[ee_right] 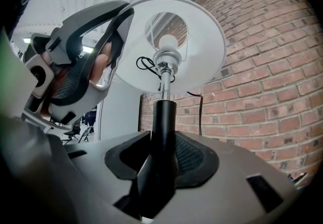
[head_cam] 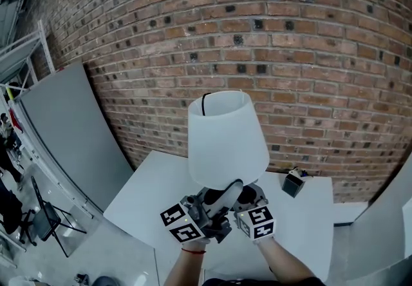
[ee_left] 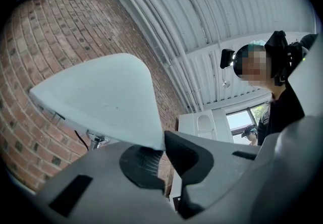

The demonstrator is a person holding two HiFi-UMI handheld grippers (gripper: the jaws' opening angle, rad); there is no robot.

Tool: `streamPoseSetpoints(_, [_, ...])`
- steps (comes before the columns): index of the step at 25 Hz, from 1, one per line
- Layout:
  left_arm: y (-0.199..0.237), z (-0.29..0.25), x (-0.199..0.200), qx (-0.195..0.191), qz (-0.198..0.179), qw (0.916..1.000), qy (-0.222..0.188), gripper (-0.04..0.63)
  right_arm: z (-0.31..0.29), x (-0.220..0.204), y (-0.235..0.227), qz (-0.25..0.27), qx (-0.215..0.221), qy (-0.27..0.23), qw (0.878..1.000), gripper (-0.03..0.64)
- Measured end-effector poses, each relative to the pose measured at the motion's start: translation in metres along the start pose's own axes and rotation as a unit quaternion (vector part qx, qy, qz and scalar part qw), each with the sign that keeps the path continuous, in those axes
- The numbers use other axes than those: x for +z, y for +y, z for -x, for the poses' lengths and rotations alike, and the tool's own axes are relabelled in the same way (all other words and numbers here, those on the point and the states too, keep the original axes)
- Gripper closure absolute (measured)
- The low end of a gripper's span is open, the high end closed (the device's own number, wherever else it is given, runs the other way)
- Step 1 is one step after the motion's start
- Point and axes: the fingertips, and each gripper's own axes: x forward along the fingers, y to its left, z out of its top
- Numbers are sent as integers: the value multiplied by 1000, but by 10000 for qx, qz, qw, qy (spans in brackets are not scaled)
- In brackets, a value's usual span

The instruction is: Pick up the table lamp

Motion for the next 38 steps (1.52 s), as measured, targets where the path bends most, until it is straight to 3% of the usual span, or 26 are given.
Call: streamPoseSetpoints(38, [-59,-24,78,-176,-689,9973,-193,578,13,106,23,400,164,-655,9969,469])
